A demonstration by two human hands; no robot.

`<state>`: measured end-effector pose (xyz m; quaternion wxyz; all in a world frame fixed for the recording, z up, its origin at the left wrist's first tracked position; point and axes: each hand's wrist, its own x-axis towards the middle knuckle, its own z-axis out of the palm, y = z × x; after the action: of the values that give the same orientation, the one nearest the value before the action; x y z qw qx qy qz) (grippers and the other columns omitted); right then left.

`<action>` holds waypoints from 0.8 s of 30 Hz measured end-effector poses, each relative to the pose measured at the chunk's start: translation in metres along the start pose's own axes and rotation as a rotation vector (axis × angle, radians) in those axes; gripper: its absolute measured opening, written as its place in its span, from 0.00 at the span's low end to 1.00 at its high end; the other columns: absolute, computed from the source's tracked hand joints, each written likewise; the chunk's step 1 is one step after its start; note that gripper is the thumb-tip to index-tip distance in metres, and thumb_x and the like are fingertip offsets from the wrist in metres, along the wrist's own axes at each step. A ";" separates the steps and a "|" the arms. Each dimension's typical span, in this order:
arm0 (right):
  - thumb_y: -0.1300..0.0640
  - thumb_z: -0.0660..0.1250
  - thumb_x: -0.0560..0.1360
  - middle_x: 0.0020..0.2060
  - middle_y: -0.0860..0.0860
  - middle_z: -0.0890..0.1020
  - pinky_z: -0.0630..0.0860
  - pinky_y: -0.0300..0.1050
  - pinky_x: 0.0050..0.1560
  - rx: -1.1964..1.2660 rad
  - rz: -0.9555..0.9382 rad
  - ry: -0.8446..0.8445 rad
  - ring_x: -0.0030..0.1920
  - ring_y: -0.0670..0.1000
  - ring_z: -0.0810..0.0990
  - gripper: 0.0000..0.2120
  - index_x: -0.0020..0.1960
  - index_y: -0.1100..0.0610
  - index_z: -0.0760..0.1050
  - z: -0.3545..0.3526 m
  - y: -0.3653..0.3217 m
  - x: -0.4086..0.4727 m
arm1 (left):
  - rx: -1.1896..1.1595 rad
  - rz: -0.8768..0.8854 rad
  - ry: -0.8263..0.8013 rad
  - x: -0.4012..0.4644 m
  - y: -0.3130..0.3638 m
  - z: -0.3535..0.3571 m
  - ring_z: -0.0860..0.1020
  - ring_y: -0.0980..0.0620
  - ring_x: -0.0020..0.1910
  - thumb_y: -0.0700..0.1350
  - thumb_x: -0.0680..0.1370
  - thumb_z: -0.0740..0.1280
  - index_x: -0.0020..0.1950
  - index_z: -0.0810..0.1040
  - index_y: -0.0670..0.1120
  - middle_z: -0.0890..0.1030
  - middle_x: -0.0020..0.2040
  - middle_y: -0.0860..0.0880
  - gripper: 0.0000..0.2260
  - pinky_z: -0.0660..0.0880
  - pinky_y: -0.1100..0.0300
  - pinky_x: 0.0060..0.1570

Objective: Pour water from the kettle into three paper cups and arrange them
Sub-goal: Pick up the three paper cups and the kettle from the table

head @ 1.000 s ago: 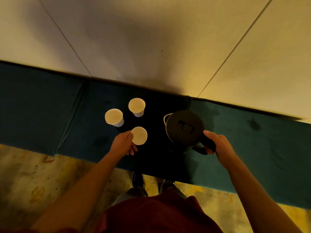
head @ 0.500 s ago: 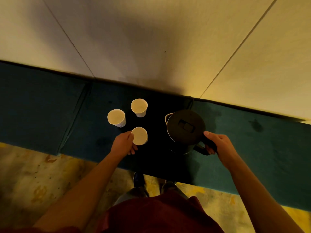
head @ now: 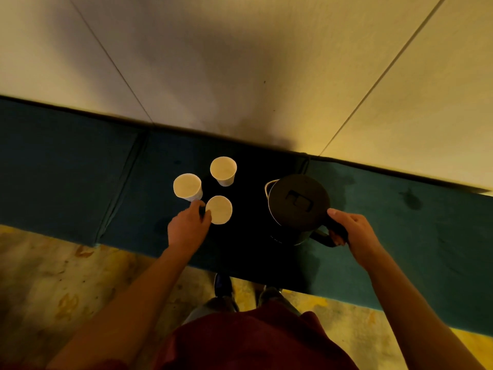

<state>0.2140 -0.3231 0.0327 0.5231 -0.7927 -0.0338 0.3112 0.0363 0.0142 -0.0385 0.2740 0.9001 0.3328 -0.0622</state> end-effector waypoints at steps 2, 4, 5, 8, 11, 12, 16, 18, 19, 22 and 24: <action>0.33 0.67 0.68 0.21 0.55 0.75 0.72 0.48 0.37 -0.002 -0.003 -0.002 0.25 0.54 0.73 0.28 0.24 0.56 0.74 0.000 0.000 0.002 | 0.027 0.135 0.149 0.000 0.003 -0.005 0.78 0.55 0.45 0.55 0.76 0.68 0.60 0.72 0.51 0.79 0.51 0.50 0.15 0.73 0.62 0.40; 0.33 0.67 0.68 0.21 0.55 0.74 0.71 0.46 0.36 0.001 -0.006 -0.002 0.24 0.53 0.73 0.29 0.23 0.56 0.74 0.000 0.000 0.003 | 0.105 0.260 0.232 0.005 0.007 -0.011 0.76 0.47 0.57 0.56 0.74 0.71 0.63 0.71 0.51 0.76 0.59 0.46 0.21 0.76 0.53 0.50; 0.33 0.67 0.68 0.20 0.56 0.74 0.71 0.46 0.35 0.008 -0.001 -0.001 0.24 0.53 0.73 0.29 0.23 0.58 0.74 -0.001 0.001 0.003 | 0.145 0.289 0.229 0.010 0.010 -0.015 0.74 0.43 0.62 0.56 0.73 0.71 0.66 0.70 0.51 0.74 0.63 0.45 0.24 0.75 0.46 0.56; 0.33 0.68 0.68 0.21 0.57 0.74 0.71 0.46 0.35 0.020 0.009 -0.003 0.24 0.53 0.73 0.30 0.25 0.60 0.75 -0.001 0.003 0.003 | 0.222 0.303 0.155 0.023 0.017 -0.023 0.66 0.39 0.71 0.56 0.73 0.72 0.72 0.66 0.52 0.66 0.73 0.45 0.31 0.68 0.37 0.64; 0.33 0.68 0.68 0.21 0.56 0.75 0.72 0.46 0.36 0.026 0.021 -0.018 0.24 0.53 0.73 0.29 0.23 0.56 0.75 0.000 0.003 0.004 | 0.317 0.340 0.086 0.032 0.023 -0.020 0.69 0.37 0.69 0.55 0.72 0.73 0.74 0.64 0.52 0.64 0.75 0.45 0.33 0.71 0.37 0.62; 0.32 0.68 0.68 0.21 0.56 0.75 0.72 0.46 0.36 0.027 0.023 -0.026 0.24 0.53 0.73 0.28 0.23 0.55 0.75 0.001 0.002 0.004 | 0.352 0.349 0.077 0.035 0.024 -0.019 0.70 0.37 0.67 0.55 0.71 0.73 0.74 0.63 0.52 0.63 0.75 0.45 0.34 0.72 0.38 0.60; 0.32 0.68 0.67 0.20 0.55 0.75 0.72 0.40 0.32 0.038 0.031 -0.029 0.22 0.52 0.72 0.29 0.24 0.56 0.75 0.002 0.000 0.006 | 0.380 0.384 0.031 0.046 0.027 -0.014 0.70 0.38 0.68 0.52 0.70 0.74 0.73 0.63 0.52 0.63 0.76 0.45 0.34 0.74 0.38 0.57; 0.33 0.69 0.67 0.21 0.56 0.75 0.72 0.38 0.30 0.044 0.040 -0.015 0.22 0.51 0.72 0.30 0.26 0.59 0.75 -0.001 0.000 0.004 | 0.332 0.400 -0.028 0.053 0.029 -0.010 0.68 0.39 0.69 0.51 0.72 0.74 0.73 0.63 0.52 0.62 0.76 0.46 0.33 0.75 0.39 0.58; 0.33 0.69 0.67 0.20 0.56 0.74 0.72 0.38 0.30 0.047 0.042 -0.013 0.22 0.51 0.72 0.30 0.26 0.60 0.75 0.000 0.000 0.004 | 0.310 0.403 -0.053 0.055 0.029 -0.010 0.68 0.39 0.70 0.51 0.72 0.73 0.73 0.63 0.52 0.63 0.76 0.46 0.32 0.76 0.40 0.58; 0.34 0.69 0.66 0.20 0.55 0.74 0.71 0.40 0.30 0.043 0.061 -0.001 0.21 0.50 0.72 0.27 0.23 0.56 0.75 -0.001 -0.001 0.003 | 0.229 0.421 -0.132 0.065 0.028 -0.009 0.70 0.40 0.69 0.49 0.74 0.73 0.72 0.65 0.51 0.66 0.74 0.46 0.29 0.77 0.44 0.56; 0.35 0.69 0.66 0.19 0.54 0.74 0.70 0.43 0.31 0.054 0.074 -0.003 0.21 0.50 0.71 0.25 0.22 0.54 0.75 0.002 -0.003 0.002 | 0.218 0.433 -0.139 0.070 0.025 -0.009 0.73 0.40 0.65 0.47 0.74 0.72 0.69 0.70 0.49 0.71 0.69 0.46 0.24 0.77 0.46 0.53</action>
<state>0.2153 -0.3197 0.0340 0.5324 -0.7786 0.0031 0.3322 0.1058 0.0433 -0.0402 0.2043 0.9683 0.1038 -0.0993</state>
